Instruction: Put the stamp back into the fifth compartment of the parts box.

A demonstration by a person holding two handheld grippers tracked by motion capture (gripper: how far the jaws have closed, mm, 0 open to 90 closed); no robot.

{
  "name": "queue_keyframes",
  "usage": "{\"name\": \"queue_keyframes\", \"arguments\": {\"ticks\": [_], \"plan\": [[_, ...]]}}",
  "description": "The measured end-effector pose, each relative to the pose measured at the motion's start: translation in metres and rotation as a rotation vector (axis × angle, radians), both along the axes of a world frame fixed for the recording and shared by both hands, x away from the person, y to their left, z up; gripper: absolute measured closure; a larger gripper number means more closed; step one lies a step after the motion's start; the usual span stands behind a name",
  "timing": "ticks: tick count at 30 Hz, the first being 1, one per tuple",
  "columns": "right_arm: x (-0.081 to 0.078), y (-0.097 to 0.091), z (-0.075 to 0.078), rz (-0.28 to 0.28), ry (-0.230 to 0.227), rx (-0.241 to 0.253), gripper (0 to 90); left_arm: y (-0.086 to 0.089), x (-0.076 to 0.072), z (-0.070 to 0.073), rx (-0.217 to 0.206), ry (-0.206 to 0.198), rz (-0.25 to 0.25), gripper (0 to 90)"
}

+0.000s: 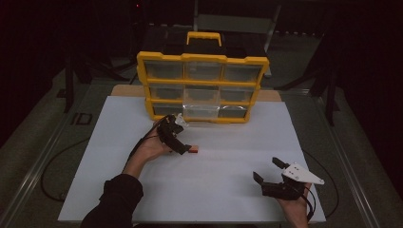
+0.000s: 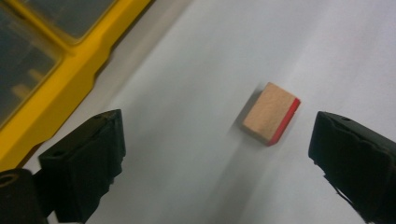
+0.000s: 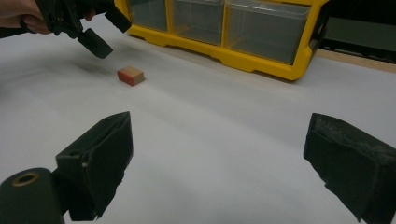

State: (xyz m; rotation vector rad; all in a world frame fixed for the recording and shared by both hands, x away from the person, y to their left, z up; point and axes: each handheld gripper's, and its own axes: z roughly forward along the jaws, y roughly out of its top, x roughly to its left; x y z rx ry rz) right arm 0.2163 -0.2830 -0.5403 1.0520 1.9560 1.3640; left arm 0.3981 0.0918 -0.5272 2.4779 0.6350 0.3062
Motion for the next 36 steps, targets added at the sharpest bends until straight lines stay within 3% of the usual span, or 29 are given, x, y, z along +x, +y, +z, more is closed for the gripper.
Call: {"name": "queue_keyframes", "arguments": {"ticks": [7,13,21,25,26,36], "plan": [[0.0,0.001,0.0,0.004,0.001,0.0,8.3,-0.012,-0.005,-0.007,0.024,-0.008,-0.031,15.5],[0.001,0.0,-0.001,0.001,0.004,0.0,8.3,-0.027,-0.009,-0.013,0.049,-0.001,-0.089,26.3],[0.001,0.0,-0.001,0.003,0.003,0.004,8.2,-0.035,-0.007,-0.021,0.089,0.023,-0.126,51.2],[0.001,0.0,-0.001,0.004,0.003,0.003,8.3,-0.035,-0.005,-0.024,0.086,0.049,-0.123,60.4],[0.001,0.0,-0.001,0.003,0.005,0.003,8.3,-0.033,-0.004,-0.024,0.074,0.073,-0.13,65.7],[0.002,0.0,-0.002,0.004,0.005,0.003,8.3,-0.031,-0.003,-0.021,0.063,0.095,-0.114,67.0]]}}
